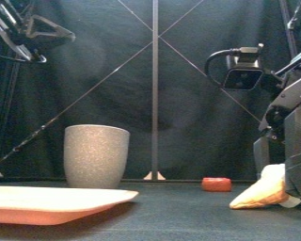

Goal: Pick the ice cream then place it in the grey bowl
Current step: Place ice cream in the grey bowl

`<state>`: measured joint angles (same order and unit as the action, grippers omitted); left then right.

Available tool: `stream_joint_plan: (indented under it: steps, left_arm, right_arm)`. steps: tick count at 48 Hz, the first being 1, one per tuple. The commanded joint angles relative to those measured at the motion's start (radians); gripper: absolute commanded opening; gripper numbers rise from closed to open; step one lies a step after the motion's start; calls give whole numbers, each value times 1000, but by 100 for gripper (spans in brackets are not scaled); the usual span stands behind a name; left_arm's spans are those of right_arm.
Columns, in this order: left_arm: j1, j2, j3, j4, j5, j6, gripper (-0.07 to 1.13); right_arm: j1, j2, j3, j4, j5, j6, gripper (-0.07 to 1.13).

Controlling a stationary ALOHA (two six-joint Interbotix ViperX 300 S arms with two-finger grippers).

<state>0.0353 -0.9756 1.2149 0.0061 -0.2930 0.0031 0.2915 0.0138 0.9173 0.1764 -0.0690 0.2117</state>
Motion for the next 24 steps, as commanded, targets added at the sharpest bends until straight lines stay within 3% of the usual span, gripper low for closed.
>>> stream_joint_plan:
  steps: [1, 4, 10, 24]
  left_arm:
    - [0, 3, -12, 2, -3, 2, -3]
    - [0, 3, -12, 3, -3, 2, -3]
    - [0, 3, -11, 2, -3, 2, -3]
    - [0, 3, -9, 3, -5, 2, -3]
  right_arm:
    - [-3, -15, -23, -3, 3, -3, 58]
    - [-5, -21, -32, -11, 5, -3, 52]
    - [-49, -60, -89, -40, 51, -12, 53]
    - [-218, -124, -354, -299, 291, 2, 53]
